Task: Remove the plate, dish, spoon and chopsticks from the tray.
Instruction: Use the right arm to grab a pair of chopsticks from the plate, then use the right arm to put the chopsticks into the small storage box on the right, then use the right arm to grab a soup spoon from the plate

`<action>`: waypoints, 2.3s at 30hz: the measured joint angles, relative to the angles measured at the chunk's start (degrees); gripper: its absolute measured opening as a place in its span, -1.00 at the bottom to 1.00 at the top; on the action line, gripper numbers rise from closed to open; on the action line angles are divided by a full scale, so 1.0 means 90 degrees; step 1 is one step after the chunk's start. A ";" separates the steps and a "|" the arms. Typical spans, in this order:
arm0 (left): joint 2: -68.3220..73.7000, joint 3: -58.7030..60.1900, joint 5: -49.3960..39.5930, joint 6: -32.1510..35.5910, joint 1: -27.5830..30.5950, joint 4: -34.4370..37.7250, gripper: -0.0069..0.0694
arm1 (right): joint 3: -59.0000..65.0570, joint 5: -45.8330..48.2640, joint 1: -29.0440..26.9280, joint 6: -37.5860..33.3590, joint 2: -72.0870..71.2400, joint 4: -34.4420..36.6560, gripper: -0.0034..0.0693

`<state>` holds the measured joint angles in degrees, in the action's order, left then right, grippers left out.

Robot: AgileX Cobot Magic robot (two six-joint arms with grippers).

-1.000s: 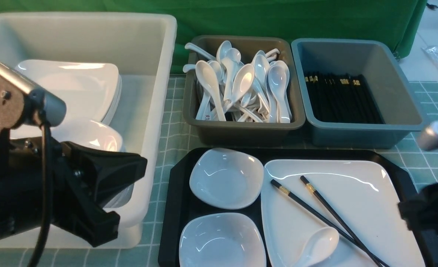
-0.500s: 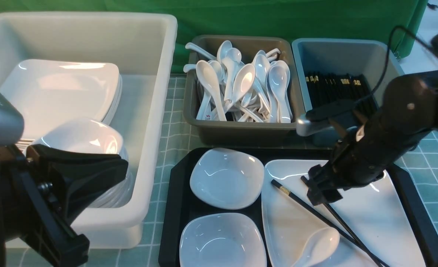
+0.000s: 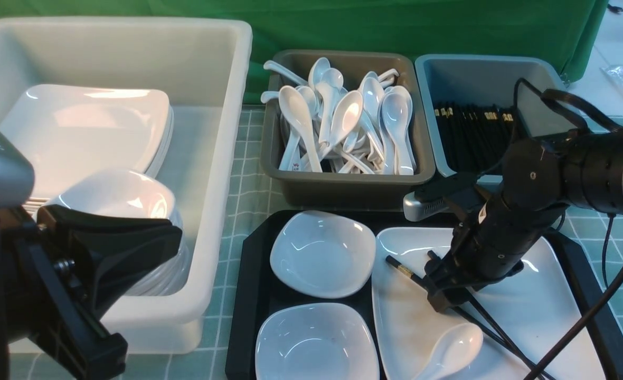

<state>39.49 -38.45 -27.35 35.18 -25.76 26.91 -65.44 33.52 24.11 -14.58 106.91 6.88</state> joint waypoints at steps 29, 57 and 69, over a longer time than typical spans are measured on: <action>0.0000 0.0000 0.0461 0.0000 0.0000 0.0006 -0.77 | -0.1341 0.0745 -0.0749 -0.0079 -0.1444 0.0075 -0.47; 0.0000 0.0000 0.0432 0.0000 0.0000 -0.0092 -0.77 | -0.8531 0.1907 -0.2260 0.1432 0.3254 0.0571 0.45; 0.0000 0.0000 0.0231 0.0033 0.0000 -0.0166 -0.77 | -0.7412 0.3481 -0.2159 0.0440 0.1077 0.0438 -0.72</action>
<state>39.49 -38.45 -25.27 35.47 -25.76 25.41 -132.15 64.85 4.67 -10.62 116.60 10.82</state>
